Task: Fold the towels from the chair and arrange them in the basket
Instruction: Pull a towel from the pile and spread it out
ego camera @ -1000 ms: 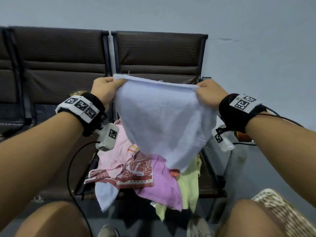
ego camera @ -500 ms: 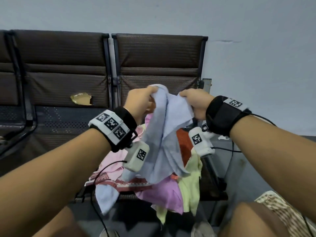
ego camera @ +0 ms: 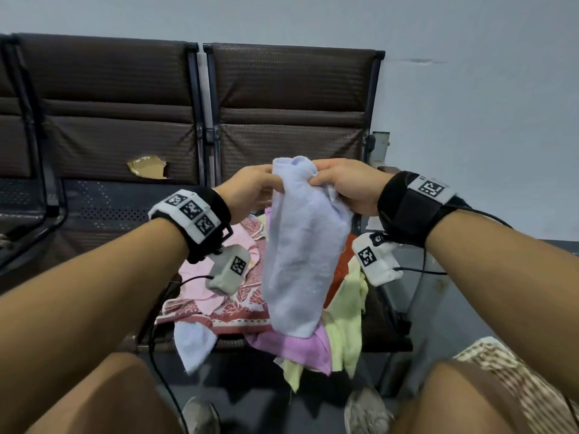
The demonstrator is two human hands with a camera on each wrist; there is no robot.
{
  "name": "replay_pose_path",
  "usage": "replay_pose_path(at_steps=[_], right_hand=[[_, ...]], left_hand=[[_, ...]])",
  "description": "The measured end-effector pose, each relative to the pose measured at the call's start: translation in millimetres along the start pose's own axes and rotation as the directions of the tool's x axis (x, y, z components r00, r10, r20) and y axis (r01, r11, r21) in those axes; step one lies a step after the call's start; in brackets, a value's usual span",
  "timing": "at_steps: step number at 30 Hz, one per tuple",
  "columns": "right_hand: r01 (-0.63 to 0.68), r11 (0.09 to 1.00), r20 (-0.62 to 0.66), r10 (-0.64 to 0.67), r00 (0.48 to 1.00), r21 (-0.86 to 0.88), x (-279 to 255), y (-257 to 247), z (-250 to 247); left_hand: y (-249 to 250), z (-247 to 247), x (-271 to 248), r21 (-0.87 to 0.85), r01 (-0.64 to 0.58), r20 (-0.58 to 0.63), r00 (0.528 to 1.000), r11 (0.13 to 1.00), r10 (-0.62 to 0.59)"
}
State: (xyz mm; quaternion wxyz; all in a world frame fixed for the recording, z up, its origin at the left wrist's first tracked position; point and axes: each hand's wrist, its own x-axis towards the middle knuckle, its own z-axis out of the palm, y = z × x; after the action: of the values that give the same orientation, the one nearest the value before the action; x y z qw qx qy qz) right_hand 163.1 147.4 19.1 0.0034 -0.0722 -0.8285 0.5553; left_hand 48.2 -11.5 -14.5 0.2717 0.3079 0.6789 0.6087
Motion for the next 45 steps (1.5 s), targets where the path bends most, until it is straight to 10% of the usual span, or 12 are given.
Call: replay_pose_path(at_steps=[9, 14, 17, 23, 28, 35, 45], right_hand=[[-0.139, 0.802, -0.256, -0.018, 0.967, -0.581, 33.3, 24.3, -56.2], [0.023, 0.833, -0.507, -0.358, 0.785, -0.552, 56.1, 11.6, -63.6], [0.145, 0.848, -0.548, -0.45, 0.705, -0.51, 61.8, 2.3, -63.3], [0.116, 0.876, -0.429, -0.339, 0.837, -0.468, 54.7, 48.1, -43.3], [-0.106, 0.864, -0.036, 0.102, 0.994, -0.492, 33.9, 128.0, -9.0], [-0.498, 0.841, 0.241, 0.539, 0.807, -0.213, 16.0, 187.2, 24.0], [-0.264, 0.964, -0.367, 0.239, 0.899, -0.018, 81.7, 227.8, 12.2]], left_hand=[[0.6, -22.5, 49.6, 0.212, -0.117, -0.285, 0.942, 0.97, 0.176], [21.8, -31.2, 81.4, 0.276, -0.249, -0.516, 0.776, 0.928, 0.362], [38.0, -38.7, 83.0, 0.197, -0.357, -0.49, 0.771, 0.913, 0.407], [-21.9, -37.5, 59.2, 0.157, -0.227, -0.276, 0.924, 0.961, 0.263], [-114.7, -20.5, 19.3, 0.452, 0.093, -0.077, 0.995, 0.887, -0.065], [-166.6, -3.5, -14.6, 0.42, 0.455, 0.223, 0.787, 0.786, -0.575], [-188.8, -6.8, 58.0, 0.391, 0.305, -0.251, 0.943, 0.868, -0.219]])
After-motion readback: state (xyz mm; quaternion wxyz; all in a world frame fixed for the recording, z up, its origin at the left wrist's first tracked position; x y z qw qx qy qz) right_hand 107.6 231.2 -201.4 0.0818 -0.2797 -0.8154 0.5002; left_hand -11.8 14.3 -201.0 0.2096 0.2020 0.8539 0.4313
